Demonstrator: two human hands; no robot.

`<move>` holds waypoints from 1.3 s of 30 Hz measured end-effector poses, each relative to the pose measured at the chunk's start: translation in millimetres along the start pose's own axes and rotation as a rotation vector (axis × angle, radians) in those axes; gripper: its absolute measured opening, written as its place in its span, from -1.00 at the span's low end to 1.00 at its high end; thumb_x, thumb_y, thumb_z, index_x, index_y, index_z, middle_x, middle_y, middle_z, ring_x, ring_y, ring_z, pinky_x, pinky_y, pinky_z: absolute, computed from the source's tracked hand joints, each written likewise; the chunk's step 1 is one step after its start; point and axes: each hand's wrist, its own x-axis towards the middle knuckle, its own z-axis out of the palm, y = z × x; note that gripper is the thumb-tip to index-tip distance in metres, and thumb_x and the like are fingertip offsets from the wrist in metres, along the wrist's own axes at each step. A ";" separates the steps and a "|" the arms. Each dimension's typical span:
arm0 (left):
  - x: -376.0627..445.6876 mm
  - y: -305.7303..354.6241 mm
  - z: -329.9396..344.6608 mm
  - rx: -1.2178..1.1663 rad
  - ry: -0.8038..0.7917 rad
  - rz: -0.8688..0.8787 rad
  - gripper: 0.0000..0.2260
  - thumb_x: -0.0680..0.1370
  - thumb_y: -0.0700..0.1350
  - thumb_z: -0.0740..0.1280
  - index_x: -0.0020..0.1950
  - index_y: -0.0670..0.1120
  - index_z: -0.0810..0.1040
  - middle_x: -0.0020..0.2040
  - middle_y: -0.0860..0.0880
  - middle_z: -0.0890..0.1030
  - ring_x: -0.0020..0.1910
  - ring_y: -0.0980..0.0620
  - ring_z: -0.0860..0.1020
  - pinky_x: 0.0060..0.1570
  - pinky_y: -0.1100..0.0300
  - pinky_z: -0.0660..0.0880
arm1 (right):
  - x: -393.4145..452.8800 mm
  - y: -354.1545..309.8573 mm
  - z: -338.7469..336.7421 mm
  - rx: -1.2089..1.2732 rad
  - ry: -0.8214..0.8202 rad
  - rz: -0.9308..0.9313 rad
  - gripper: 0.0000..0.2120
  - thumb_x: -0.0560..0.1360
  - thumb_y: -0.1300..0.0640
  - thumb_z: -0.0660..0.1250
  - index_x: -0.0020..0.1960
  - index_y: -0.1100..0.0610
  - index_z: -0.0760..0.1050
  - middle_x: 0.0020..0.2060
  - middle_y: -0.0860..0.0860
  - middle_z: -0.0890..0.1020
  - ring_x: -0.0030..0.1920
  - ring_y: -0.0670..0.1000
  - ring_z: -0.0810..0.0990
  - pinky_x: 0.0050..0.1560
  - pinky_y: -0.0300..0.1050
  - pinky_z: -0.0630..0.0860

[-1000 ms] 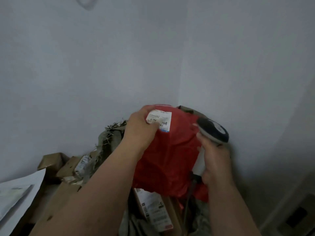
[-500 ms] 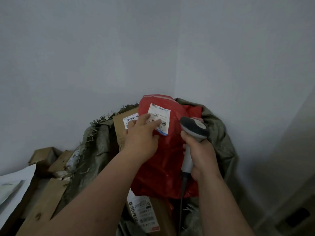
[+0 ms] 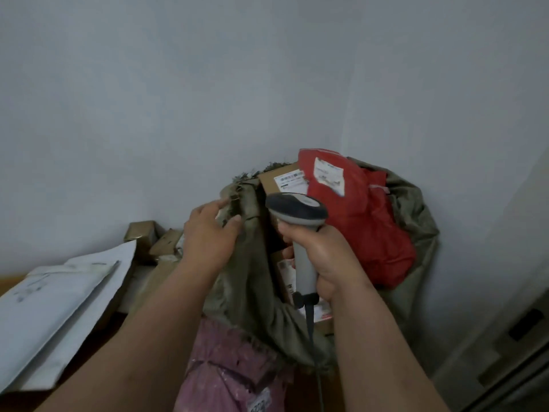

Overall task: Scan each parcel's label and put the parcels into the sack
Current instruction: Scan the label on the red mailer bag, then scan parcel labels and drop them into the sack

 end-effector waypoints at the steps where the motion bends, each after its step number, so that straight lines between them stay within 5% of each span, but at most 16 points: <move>1: -9.1 -13.9 -14.3 -0.048 0.001 -0.033 -0.60 0.59 0.00 0.36 0.43 0.02 0.48 0.42 -0.05 0.45 0.39 -0.06 0.42 0.39 -0.12 0.38 | -7.8 7.6 16.8 -0.007 -0.011 0.013 -0.89 0.45 0.10 0.53 -0.09 0.11 0.65 -0.40 -0.05 0.66 -0.41 -0.06 0.61 -0.42 -0.18 0.49; 6: -54.9 -89.4 -83.1 -0.113 0.003 -0.174 -0.61 0.60 -0.06 0.34 0.44 -0.02 0.48 0.34 -0.08 0.55 0.27 -0.06 0.52 0.32 -0.04 0.45 | -50.2 57.5 97.1 -0.083 -0.016 0.104 -0.75 0.38 0.01 0.58 -0.02 0.09 0.66 -0.27 0.02 0.70 -0.29 -0.01 0.65 -0.22 -0.05 0.55; 11: -99.8 -160.1 -147.3 -0.121 -0.008 -0.321 -0.59 0.62 -0.02 0.32 0.47 0.02 0.42 0.37 -0.05 0.51 0.14 0.06 0.53 -0.06 0.23 0.48 | -85.5 102.1 169.0 -0.110 -0.039 0.149 -0.86 0.40 0.09 0.57 -0.10 0.10 0.67 -0.42 -0.02 0.67 -0.42 -0.06 0.63 -0.30 -0.09 0.53; 14: -116.9 -193.3 -177.8 -0.142 0.011 -0.425 -0.60 0.64 -0.02 0.30 0.48 0.00 0.41 0.38 -0.04 0.50 0.21 -0.02 0.51 0.16 0.05 0.50 | -99.2 121.9 201.9 -0.135 -0.088 0.198 -0.81 0.38 0.06 0.57 -0.08 0.11 0.67 -0.38 0.01 0.66 -0.35 -0.02 0.64 -0.27 -0.06 0.54; 18: -123.7 -230.6 -204.6 -0.130 0.078 -0.544 -0.62 0.64 -0.02 0.29 0.47 0.02 0.41 0.39 -0.05 0.47 0.19 0.01 0.45 0.05 0.09 0.39 | -99.8 139.6 237.2 -0.190 -0.146 0.262 -0.56 0.21 -0.11 0.56 0.01 0.09 0.64 -0.21 0.08 0.69 -0.12 0.11 0.66 -0.04 0.13 0.60; 21: -122.8 -256.7 -217.1 -0.152 0.145 -0.638 -0.62 0.65 -0.03 0.28 0.47 -0.01 0.40 0.37 -0.07 0.48 0.25 -0.07 0.48 0.09 0.07 0.43 | -85.3 153.0 258.6 -0.226 -0.186 0.287 -0.58 0.29 -0.12 0.56 0.06 0.06 0.61 -0.15 0.07 0.70 -0.05 0.13 0.67 -0.08 0.12 0.61; 24: -120.1 -280.7 -229.4 -0.221 0.229 -0.731 -0.60 0.65 -0.05 0.29 0.48 -0.06 0.38 0.35 -0.09 0.48 0.18 -0.02 0.46 0.09 0.08 0.39 | -66.9 169.1 280.6 -0.240 -0.226 0.292 -0.68 0.37 -0.07 0.57 0.03 0.05 0.62 -0.24 0.03 0.70 -0.09 0.09 0.67 0.10 0.16 0.57; 34: -93.6 -370.1 -265.1 -0.164 0.358 -0.918 -0.45 0.61 -0.01 0.34 0.56 -0.01 0.25 0.52 -0.09 0.30 0.42 -0.17 0.37 0.17 -0.04 0.42 | -24.4 223.2 362.4 -0.253 -0.296 0.438 -0.73 0.43 -0.03 0.55 0.00 0.10 0.62 -0.32 -0.03 0.67 -0.20 0.02 0.65 -0.14 -0.04 0.53; 39: -50.9 -425.3 -286.4 -0.472 0.529 -1.183 -0.33 0.55 0.03 0.43 0.58 0.03 0.18 0.49 -0.10 0.36 0.41 -0.23 0.39 0.25 -0.18 0.40 | -5.5 245.7 401.4 -0.228 -0.249 0.522 -0.71 0.45 0.00 0.54 0.07 0.10 0.59 -0.17 0.01 0.68 -0.08 0.01 0.66 -0.06 -0.04 0.54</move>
